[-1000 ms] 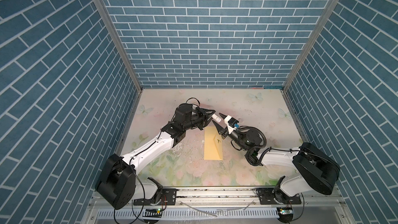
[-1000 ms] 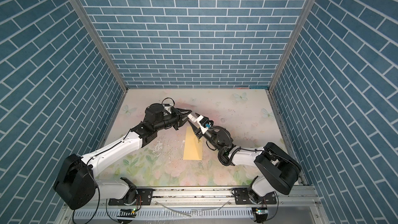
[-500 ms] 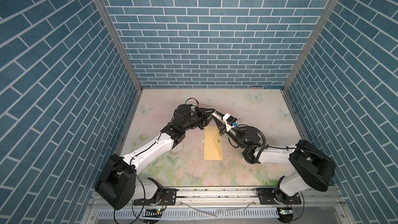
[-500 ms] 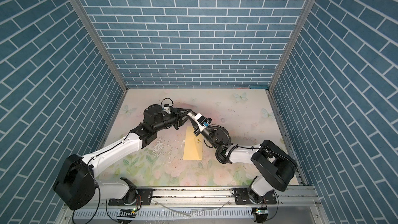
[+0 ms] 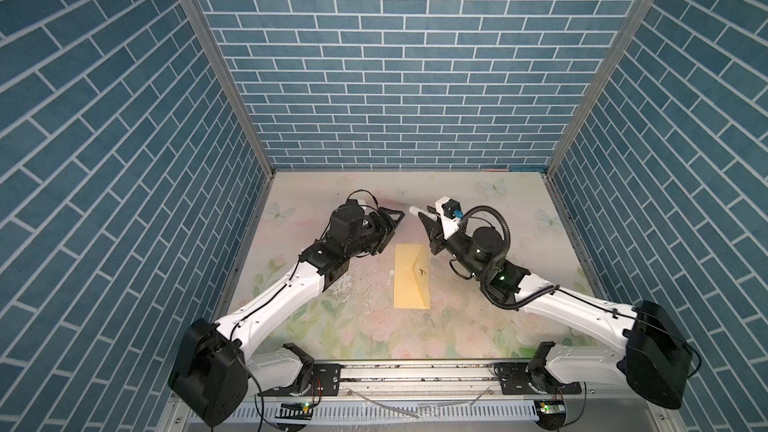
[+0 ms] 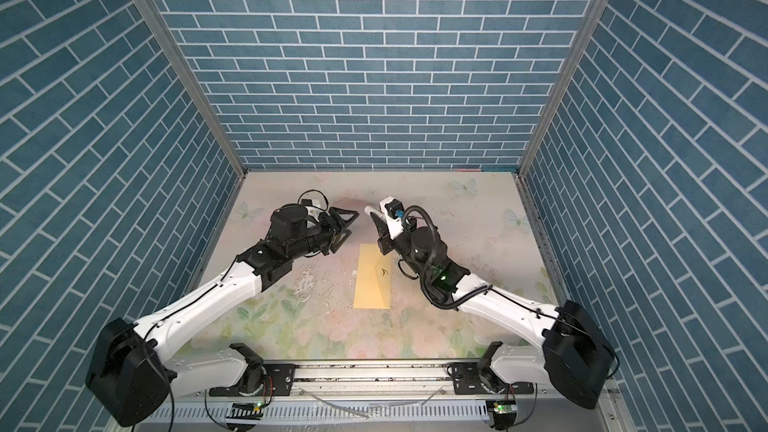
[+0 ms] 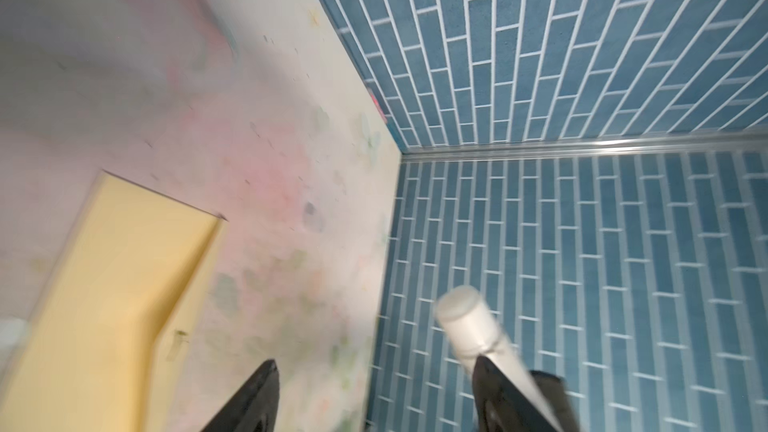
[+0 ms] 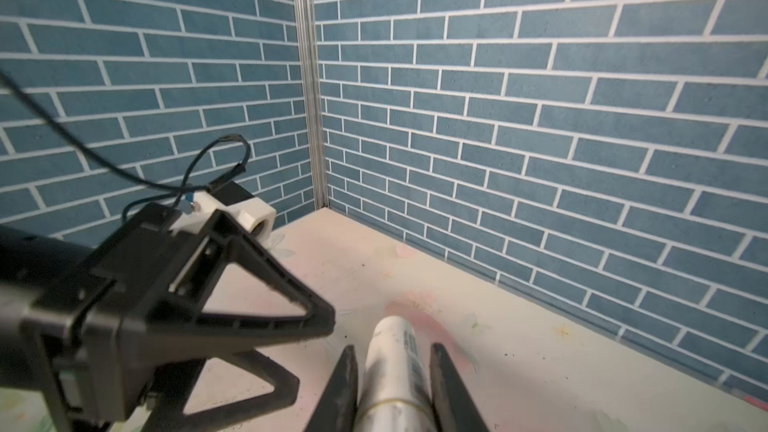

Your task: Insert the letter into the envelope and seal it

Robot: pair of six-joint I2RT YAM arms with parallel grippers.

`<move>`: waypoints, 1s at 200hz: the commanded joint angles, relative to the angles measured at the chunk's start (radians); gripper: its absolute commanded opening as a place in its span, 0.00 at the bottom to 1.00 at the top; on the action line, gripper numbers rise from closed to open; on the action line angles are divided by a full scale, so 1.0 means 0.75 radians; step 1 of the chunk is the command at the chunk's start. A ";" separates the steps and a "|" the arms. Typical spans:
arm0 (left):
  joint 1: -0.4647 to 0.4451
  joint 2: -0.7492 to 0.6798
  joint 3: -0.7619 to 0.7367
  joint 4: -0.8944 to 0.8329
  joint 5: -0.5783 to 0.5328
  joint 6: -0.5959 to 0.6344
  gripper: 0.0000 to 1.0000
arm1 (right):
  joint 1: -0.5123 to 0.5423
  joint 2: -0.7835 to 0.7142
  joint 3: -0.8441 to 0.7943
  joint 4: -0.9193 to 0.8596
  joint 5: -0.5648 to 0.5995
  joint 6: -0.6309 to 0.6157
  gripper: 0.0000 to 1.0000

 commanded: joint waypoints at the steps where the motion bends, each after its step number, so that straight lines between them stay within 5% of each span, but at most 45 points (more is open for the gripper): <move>1: 0.009 -0.007 -0.003 -0.245 -0.121 0.274 0.75 | -0.001 -0.010 0.123 -0.654 -0.029 0.167 0.00; 36: 0.009 0.103 -0.068 -0.177 -0.087 0.248 0.53 | 0.000 0.118 0.267 -0.970 -0.163 0.317 0.00; 113: 0.035 0.450 -0.064 0.067 0.050 0.217 0.07 | 0.039 0.340 0.338 -1.018 -0.244 0.452 0.00; 200: 0.034 0.761 0.006 0.261 0.161 0.153 0.00 | 0.071 0.517 0.400 -0.977 -0.202 0.482 0.00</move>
